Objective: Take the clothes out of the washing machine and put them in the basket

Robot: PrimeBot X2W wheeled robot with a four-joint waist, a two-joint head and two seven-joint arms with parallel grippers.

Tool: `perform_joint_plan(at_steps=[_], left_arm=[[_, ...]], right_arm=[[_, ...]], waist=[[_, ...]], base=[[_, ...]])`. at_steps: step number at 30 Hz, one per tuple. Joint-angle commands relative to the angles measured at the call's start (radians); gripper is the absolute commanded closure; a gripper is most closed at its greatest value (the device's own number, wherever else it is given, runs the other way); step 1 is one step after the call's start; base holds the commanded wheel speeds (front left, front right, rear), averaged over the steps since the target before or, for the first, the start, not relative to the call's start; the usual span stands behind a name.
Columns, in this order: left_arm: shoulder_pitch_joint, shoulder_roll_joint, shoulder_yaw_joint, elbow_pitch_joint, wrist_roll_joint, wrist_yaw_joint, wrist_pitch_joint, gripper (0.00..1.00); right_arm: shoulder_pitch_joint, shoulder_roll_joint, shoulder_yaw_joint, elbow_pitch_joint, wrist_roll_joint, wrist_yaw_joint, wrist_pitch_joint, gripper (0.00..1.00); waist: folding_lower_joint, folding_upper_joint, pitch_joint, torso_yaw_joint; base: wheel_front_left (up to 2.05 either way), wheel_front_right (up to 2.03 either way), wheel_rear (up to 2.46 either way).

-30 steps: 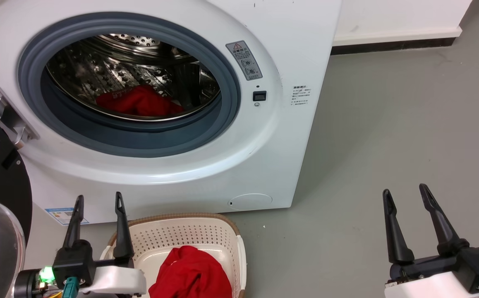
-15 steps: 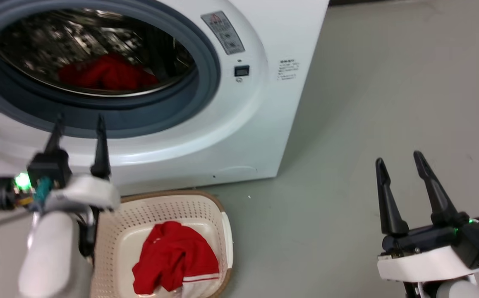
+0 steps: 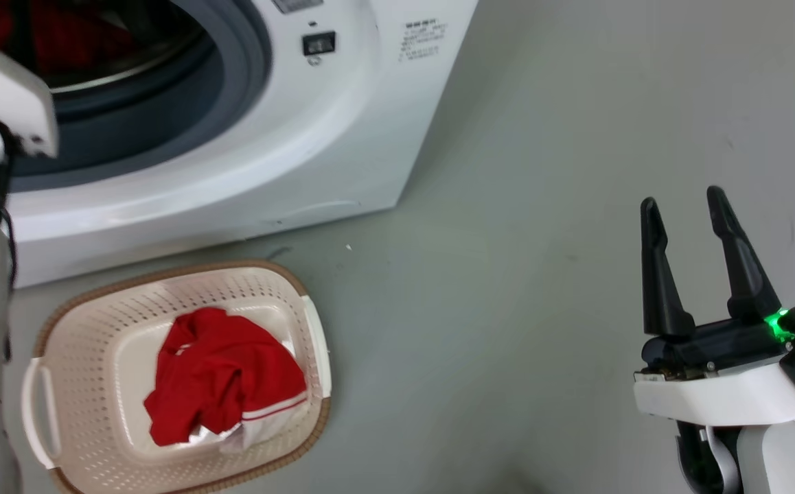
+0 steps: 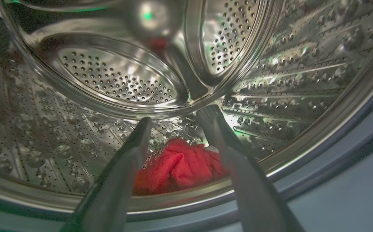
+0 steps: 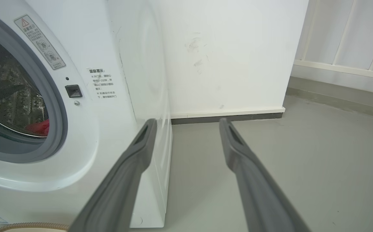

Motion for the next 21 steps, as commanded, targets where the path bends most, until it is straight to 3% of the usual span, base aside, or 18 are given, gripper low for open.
perform_joint_plan(at_steps=[1, 9, 21], left_arm=[[-0.012, 0.008, -0.004, 0.011, 0.005, -0.002, 0.009, 0.0], [-0.247, 0.087, -0.078, 0.121, -0.024, -0.021, 0.249, 0.0], [-0.515, 0.182, -0.279, 0.165, -0.224, -0.023, 0.658, 0.0]], right_arm=[[-0.018, 0.001, 0.0, -0.004, 0.007, -0.001, -0.002, 0.0], [-0.066, 0.001, -0.005, -0.027, 0.037, -0.001, -0.002, 0.0], [-0.11, 0.001, 0.008, -0.055, 0.074, -0.001, -0.002, 0.0]], waist=[[-0.0002, -0.0001, 0.057, -0.039], [-0.0002, -0.0001, 0.173, -0.065], [-0.0002, -0.0001, 0.303, -0.097]], base=[[0.0, 0.0, 0.0], [0.0, 0.0, 0.0], [0.0, 0.0, 0.0]])
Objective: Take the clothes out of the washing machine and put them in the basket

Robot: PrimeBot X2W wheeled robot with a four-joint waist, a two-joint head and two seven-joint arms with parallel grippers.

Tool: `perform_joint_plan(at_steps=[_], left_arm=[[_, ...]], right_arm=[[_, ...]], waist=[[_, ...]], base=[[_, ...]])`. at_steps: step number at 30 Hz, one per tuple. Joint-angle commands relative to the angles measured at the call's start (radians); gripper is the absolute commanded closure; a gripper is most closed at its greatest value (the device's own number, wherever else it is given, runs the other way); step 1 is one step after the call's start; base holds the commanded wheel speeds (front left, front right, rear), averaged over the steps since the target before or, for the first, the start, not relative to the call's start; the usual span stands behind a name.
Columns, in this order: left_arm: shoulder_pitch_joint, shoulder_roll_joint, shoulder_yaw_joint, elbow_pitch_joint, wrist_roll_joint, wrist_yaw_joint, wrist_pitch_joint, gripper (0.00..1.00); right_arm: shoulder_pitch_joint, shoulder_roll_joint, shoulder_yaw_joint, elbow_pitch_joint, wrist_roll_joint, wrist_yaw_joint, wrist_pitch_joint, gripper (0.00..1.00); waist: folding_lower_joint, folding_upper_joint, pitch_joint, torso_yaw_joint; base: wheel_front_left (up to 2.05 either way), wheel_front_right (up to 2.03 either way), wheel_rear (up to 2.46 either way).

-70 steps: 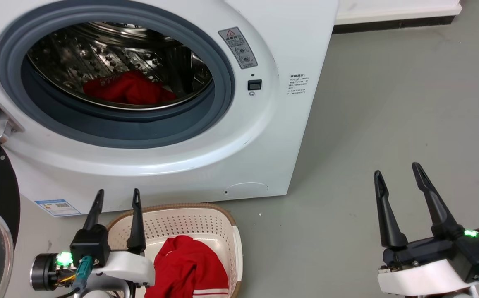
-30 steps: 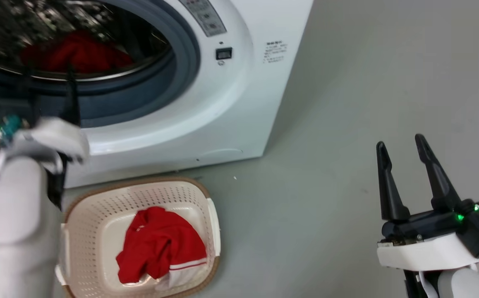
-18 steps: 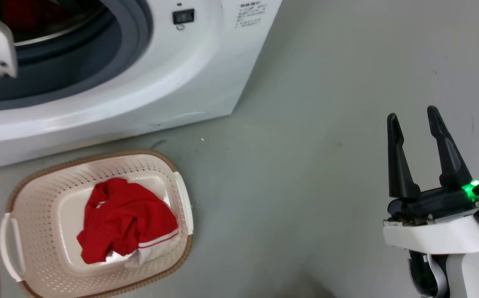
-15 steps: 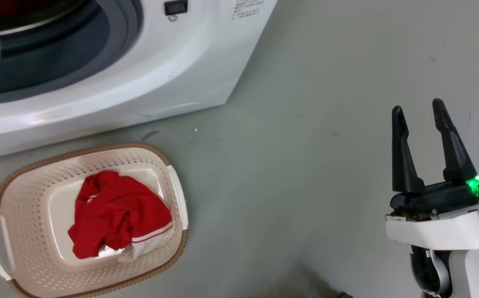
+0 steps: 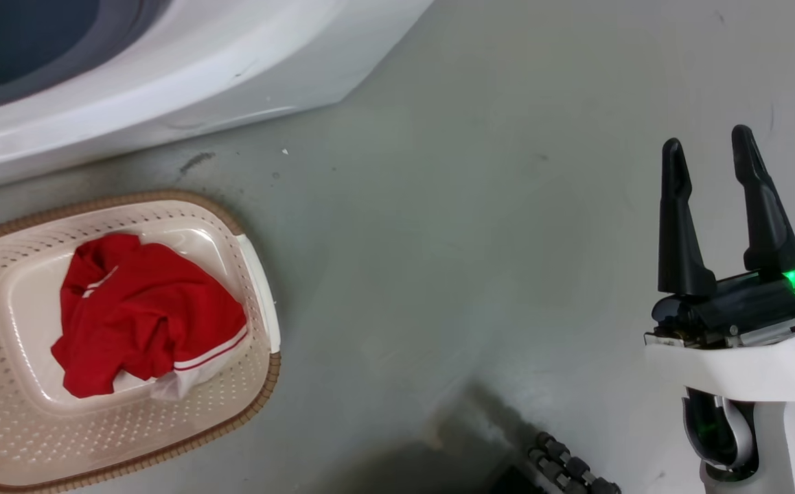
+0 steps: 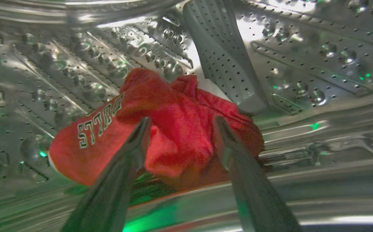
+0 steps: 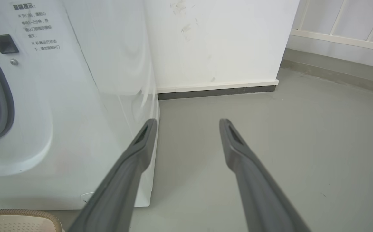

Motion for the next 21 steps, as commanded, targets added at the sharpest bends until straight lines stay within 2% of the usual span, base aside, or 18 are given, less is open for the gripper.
perform_joint_plan(at_steps=[1, 7, 12, 21], left_arm=[[-0.026, 0.014, -0.006, -0.001, -0.008, 0.0, 0.024, 0.0], [-0.117, 0.056, -0.029, 0.004, -0.035, 0.0, 0.2, 0.0], [-0.149, 0.08, -0.052, -0.017, -0.012, 0.005, 0.239, 0.0], [-0.175, 0.084, -0.076, -0.027, -0.005, 0.011, 0.269, 0.0]], right_arm=[[-0.017, 0.001, 0.005, -0.005, 0.007, -0.001, -0.002, 0.0], [-0.028, 0.001, 0.018, -0.021, 0.029, -0.001, -0.002, 0.0], [-0.038, 0.001, 0.02, -0.027, 0.041, -0.001, -0.002, 0.0], [-0.047, 0.001, 0.014, -0.029, 0.051, -0.001, -0.002, 0.0]], waist=[[-0.0002, -0.0001, 0.025, -0.013], [-0.0002, -0.0001, 0.086, -0.039], [-0.0002, -0.0001, 0.126, -0.054], [-0.0002, -0.0001, 0.164, -0.06]], base=[[0.0, 0.0, 0.0], [0.0, 0.0, 0.0], [0.0, 0.0, 0.0], [0.0, 0.0, 0.0]])
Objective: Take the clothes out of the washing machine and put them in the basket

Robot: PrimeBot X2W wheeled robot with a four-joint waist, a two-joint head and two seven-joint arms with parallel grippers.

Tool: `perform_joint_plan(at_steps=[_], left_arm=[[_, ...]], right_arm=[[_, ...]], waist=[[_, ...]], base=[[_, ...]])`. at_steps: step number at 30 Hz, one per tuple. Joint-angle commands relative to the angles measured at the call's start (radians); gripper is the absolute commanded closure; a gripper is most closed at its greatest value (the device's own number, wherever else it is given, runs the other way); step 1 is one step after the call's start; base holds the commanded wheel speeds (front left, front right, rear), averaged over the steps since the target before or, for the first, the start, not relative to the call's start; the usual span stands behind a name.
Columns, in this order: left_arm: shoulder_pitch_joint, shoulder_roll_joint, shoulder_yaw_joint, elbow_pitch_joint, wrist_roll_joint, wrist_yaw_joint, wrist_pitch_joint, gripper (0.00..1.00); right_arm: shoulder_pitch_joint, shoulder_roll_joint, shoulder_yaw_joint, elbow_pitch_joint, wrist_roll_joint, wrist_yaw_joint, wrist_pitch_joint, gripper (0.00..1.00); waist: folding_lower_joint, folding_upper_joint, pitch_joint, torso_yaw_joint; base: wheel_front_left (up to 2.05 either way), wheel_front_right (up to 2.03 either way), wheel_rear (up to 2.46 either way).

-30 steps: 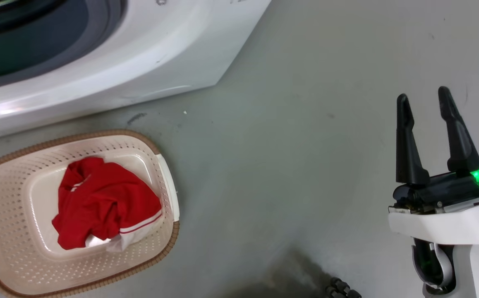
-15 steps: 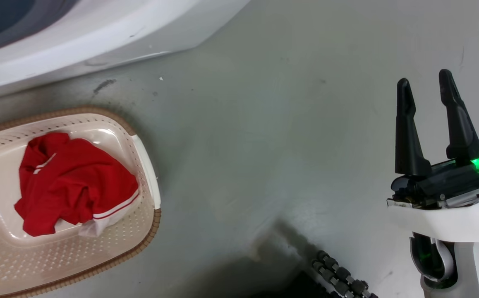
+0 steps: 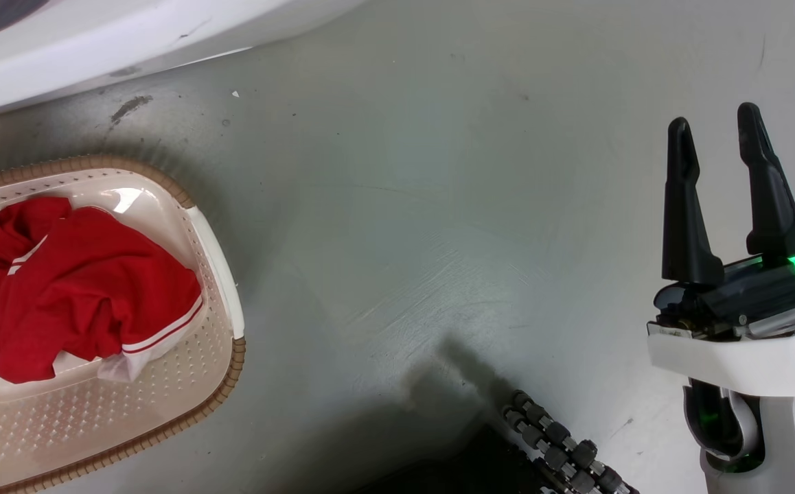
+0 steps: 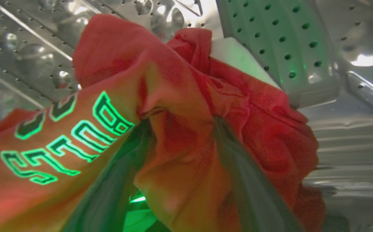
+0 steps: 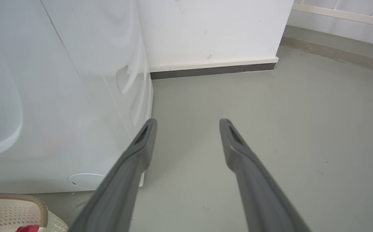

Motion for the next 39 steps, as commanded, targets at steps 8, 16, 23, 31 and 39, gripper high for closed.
perform_joint_plan(at_steps=[8, 16, 23, 31, 39], left_arm=[[-0.007, 0.011, -0.024, 0.006, -0.001, -0.002, -0.027, 1.0], [0.025, 0.002, -0.043, 0.043, -0.018, -0.005, -0.178, 1.0], [0.113, -0.032, -0.034, 0.101, -0.066, -0.006, -0.406, 1.0], [0.236, -0.072, -0.048, 0.152, -0.092, -0.007, -0.653, 1.0], [0.371, -0.133, -0.048, 0.189, -0.133, -0.004, -0.888, 1.0]], right_arm=[[-0.017, 0.001, -0.001, 0.005, 0.01, -0.001, -0.002, 0.0], [-0.015, 0.001, -0.003, 0.01, -0.008, -0.001, -0.002, 0.0], [0.013, 0.001, -0.012, 0.017, -0.031, -0.001, -0.002, 0.0], [0.048, 0.001, -0.012, 0.026, -0.061, -0.001, -0.002, 0.0], [0.088, 0.001, -0.002, 0.035, -0.102, -0.001, -0.002, 0.0]], waist=[[-0.0001, 0.0, 0.002, 0.001], [-0.0001, 0.0, -0.057, 0.009], [-0.0001, 0.0, -0.149, 0.028], [-0.0001, 0.0, -0.25, 0.055], [-0.0001, 0.0, -0.359, 0.094]], base=[[0.0, 0.0, 0.0], [0.0, 0.0, 0.0], [0.0, 0.0, 0.0], [0.0, 0.0, 0.0], [0.0, 0.0, 0.0]])
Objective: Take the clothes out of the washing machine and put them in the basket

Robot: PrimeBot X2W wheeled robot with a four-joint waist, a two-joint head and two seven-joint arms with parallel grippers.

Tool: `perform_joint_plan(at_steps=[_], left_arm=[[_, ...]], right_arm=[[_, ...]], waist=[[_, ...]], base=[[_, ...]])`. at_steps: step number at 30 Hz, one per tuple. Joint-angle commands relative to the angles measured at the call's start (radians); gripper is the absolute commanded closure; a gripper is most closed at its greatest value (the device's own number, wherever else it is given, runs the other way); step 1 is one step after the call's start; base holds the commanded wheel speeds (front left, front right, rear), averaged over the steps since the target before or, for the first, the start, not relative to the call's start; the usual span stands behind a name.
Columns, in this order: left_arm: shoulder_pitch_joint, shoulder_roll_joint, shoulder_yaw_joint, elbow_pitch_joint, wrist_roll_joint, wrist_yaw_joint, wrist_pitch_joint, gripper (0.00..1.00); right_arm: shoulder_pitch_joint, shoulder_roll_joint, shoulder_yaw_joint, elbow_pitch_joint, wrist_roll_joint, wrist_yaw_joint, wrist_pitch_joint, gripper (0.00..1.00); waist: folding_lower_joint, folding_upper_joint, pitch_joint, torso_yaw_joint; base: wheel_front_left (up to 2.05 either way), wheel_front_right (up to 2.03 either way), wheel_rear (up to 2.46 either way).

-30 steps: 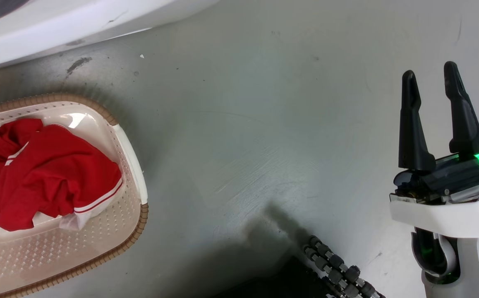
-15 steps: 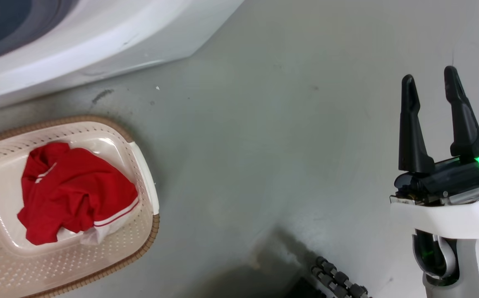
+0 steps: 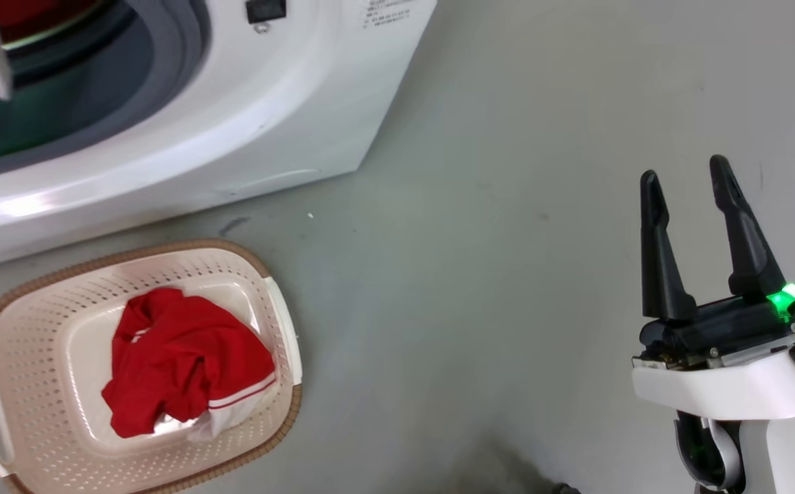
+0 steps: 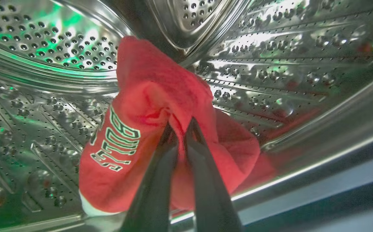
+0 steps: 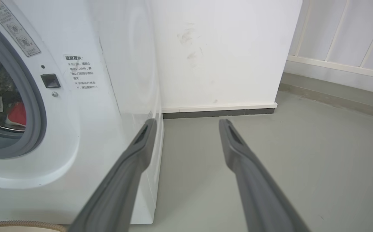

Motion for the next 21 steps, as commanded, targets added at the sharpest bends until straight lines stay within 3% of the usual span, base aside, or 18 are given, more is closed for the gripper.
perform_joint_plan(at_steps=[1, 8, 12, 21], left_arm=[[0.019, -0.005, -0.002, 0.003, -0.004, 0.006, -0.014, 1.0], [0.15, -0.057, -0.003, 0.008, -0.013, 0.05, -0.189, 1.0], [0.222, -0.067, 0.008, -0.02, -0.022, 0.073, -0.231, 1.0], [0.455, -0.088, 0.05, -0.277, -0.012, 0.155, -0.246, 1.0]], right_arm=[[0.011, 0.0, 0.001, 0.0, -0.007, -0.001, -0.002, 0.0], [0.044, 0.0, 0.008, 0.01, -0.03, -0.001, -0.002, 0.0], [0.068, 0.0, 0.013, 0.014, -0.041, -0.001, -0.002, 0.0], [0.125, 0.0, 0.016, 0.026, -0.062, -0.001, -0.002, 0.0]], waist=[[0.0001, 0.0, -0.032, 0.021], [0.0001, 0.0, -0.117, 0.046], [0.0001, 0.0, -0.161, 0.054], [0.0001, 0.0, -0.273, 0.087]], base=[[0.0, 0.0, 0.0], [0.0, 0.0, 0.0], [0.0, 0.0, 0.0], [0.0, 0.0, 0.0]])
